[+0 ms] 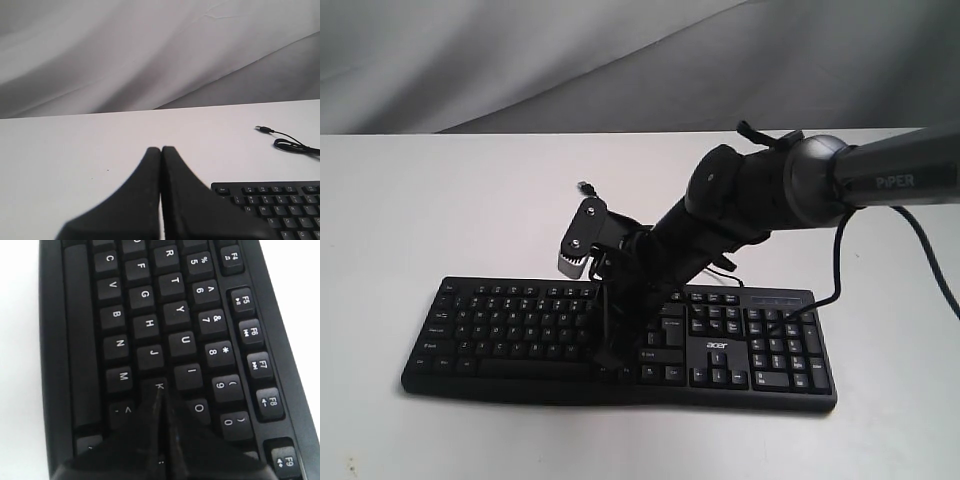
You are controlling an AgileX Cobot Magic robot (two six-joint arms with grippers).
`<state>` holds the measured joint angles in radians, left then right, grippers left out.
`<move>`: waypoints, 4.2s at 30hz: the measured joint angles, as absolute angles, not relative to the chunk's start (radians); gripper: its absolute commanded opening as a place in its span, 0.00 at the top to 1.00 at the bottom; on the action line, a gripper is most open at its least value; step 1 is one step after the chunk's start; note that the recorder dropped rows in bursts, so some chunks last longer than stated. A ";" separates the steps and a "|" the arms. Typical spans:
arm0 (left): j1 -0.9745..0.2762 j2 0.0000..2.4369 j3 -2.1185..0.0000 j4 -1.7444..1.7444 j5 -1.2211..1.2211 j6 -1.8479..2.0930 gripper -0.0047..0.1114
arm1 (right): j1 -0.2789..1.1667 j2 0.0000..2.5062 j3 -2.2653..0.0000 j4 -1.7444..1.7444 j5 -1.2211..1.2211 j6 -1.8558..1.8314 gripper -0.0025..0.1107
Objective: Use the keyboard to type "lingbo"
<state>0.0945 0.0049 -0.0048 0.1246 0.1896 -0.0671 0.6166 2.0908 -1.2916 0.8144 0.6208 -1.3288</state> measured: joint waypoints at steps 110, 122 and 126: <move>0.095 0.005 -0.005 0.125 0.190 -0.067 0.96 | 0.710 2.135 -1.376 0.849 0.612 -1.290 0.98; 0.095 0.005 -0.005 0.125 0.190 -0.067 0.96 | 0.728 2.135 -1.376 0.849 0.610 -1.290 0.98; 0.095 0.005 -0.005 0.125 0.190 -0.067 0.96 | 0.728 2.138 -1.376 0.849 0.607 -1.290 0.98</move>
